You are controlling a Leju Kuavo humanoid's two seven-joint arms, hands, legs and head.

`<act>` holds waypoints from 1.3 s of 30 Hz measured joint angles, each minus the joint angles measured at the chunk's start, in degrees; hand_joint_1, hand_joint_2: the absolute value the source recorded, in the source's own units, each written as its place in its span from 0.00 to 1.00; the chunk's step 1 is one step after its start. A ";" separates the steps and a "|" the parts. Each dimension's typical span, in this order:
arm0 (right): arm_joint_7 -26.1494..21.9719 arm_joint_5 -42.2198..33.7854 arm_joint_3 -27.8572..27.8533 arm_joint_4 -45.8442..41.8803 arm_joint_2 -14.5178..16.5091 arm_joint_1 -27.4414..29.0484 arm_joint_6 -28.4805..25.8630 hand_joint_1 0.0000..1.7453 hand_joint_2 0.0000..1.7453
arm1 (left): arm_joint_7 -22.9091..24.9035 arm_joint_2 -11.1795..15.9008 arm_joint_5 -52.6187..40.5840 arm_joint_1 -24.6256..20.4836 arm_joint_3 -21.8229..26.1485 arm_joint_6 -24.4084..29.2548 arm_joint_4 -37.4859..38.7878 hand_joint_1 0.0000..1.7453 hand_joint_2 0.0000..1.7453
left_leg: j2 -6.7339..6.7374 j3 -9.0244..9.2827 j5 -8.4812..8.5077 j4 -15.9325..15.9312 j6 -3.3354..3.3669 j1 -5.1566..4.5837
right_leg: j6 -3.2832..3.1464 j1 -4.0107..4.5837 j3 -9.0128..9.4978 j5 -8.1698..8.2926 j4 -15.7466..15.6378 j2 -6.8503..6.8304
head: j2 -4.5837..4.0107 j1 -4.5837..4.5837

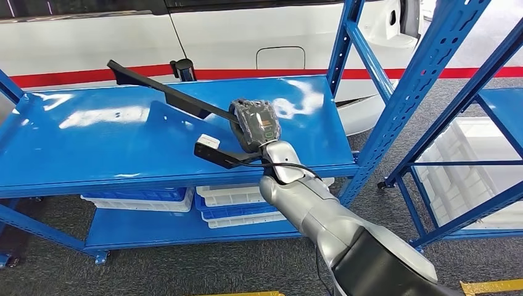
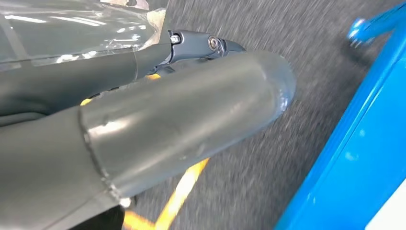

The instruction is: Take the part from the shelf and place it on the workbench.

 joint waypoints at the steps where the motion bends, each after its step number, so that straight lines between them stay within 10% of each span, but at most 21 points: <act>1: -0.91 4.01 -2.77 -2.55 0.01 0.56 0.08 1.00 1.00 | -0.64 0.14 -0.57 -0.14 -0.36 1.49 0.00 0.00 0.00 | -0.01 0.00 0.00 0.00 0.00 0.00 | 0.00 0.00 0.00 0.00 0.00 -0.01 | 0.00 0.00; 6: -6.02 18.87 -17.10 -22.12 0.14 6.40 1.83 1.00 1.00 | -1.75 0.83 -2.20 -1.26 -1.89 2.66 0.00 0.00 0.00 | -0.26 -0.09 0.00 0.00 0.00 0.01 | 0.00 0.01 -0.05 -0.04 0.00 -0.23 | 0.00 -0.01; 13: -8.85 20.72 -27.54 -44.02 -0.56 11.64 3.35 1.00 1.00 | -1.94 1.24 -3.29 -2.52 -3.52 0.87 0.00 0.00 0.00 | -0.24 -0.11 -0.04 0.00 0.04 -0.14 | 0.02 0.00 -0.03 -0.03 -0.07 -0.25 | 0.00 0.00; 39: -15.55 2.10 -29.84 -54.44 -6.30 15.50 4.74 1.00 1.00 | -0.69 2.71 -3.66 -1.33 -4.99 -6.29 0.01 0.00 0.00 | -0.23 -0.16 -0.14 0.12 0.17 -0.17 | 0.05 -0.20 -0.01 -0.01 -0.13 -0.22 | 0.00 -0.01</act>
